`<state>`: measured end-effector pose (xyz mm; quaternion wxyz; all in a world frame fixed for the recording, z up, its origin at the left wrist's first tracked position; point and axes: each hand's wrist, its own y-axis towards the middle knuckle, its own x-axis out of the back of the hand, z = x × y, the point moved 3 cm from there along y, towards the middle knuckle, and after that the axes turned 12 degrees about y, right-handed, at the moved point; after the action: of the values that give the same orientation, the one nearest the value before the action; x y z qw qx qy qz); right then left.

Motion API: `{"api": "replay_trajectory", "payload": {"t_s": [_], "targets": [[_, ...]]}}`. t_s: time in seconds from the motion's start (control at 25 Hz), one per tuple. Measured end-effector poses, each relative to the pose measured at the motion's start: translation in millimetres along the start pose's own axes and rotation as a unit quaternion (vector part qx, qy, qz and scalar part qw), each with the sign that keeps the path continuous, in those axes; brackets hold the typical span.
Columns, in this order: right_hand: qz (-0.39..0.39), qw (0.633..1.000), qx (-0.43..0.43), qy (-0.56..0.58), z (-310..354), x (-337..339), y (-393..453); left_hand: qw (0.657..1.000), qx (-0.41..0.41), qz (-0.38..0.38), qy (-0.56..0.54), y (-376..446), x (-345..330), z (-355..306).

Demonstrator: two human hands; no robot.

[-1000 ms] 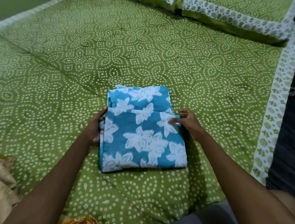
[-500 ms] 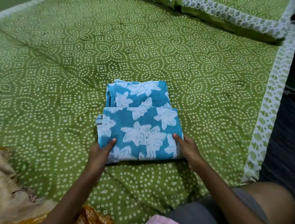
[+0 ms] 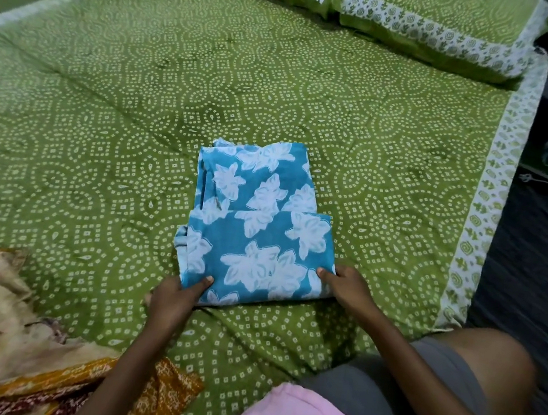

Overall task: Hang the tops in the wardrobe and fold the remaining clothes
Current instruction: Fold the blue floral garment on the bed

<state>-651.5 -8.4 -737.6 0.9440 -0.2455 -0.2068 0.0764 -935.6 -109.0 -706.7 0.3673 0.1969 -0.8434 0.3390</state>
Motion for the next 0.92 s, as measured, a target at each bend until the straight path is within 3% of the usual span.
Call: {"api": "replay_trajectory", "payload": {"t_s": [0.12,0.16,0.24,0.32,0.4,0.48,0.6,0.68,0.76,0.84,0.92], "targets": [[-0.02,0.998,-0.041,-0.054,18.0,3.7,-1.8,0.995,0.007,-0.05,0.083,-2.1,10.8,-4.6],[-0.053,0.988,-0.033,-0.143,30.9,7.0,-2.4,0.983,-0.034,-0.111,0.145,-3.4,17.4,-13.4],[-0.121,0.942,0.087,-0.302,62.3,6.0,-3.6,0.928,-0.231,-0.199,0.213,-3.2,21.4,-46.4],[-0.06,0.903,0.265,-0.332,83.8,-19.1,-5.1,0.85,-0.426,-0.152,0.269,4.5,-0.9,-73.3],[0.074,0.883,0.308,-0.346,75.2,-50.7,-2.7,0.813,-0.498,-0.061,0.296,22.1,-30.4,-76.6],[0.097,0.89,0.266,-0.356,52.1,-64.3,13.5,0.807,-0.496,-0.028,0.318,40.5,-45.8,-68.9],[0.024,0.91,0.224,-0.347,52.5,-62.4,40.6,0.817,-0.459,-0.06,0.345,60.7,-46.1,-67.7],[0.03,0.907,0.233,-0.35,56.9,-55.0,44.2,0.823,-0.429,-0.092,0.362,67.6,-39.7,-70.2],[0.092,0.873,0.314,-0.362,45.4,-41.7,35.7,0.821,-0.435,-0.08,0.361,76.0,-33.3,-69.1],[0.183,0.839,0.355,-0.37,24.1,-16.2,17.3,0.822,-0.459,-0.014,0.337,90.4,-22.5,-69.3],[0.199,0.813,0.39,-0.384,9.7,1.9,1.6,0.827,-0.468,0.056,0.306,107.4,-8.8,-77.1]]}}
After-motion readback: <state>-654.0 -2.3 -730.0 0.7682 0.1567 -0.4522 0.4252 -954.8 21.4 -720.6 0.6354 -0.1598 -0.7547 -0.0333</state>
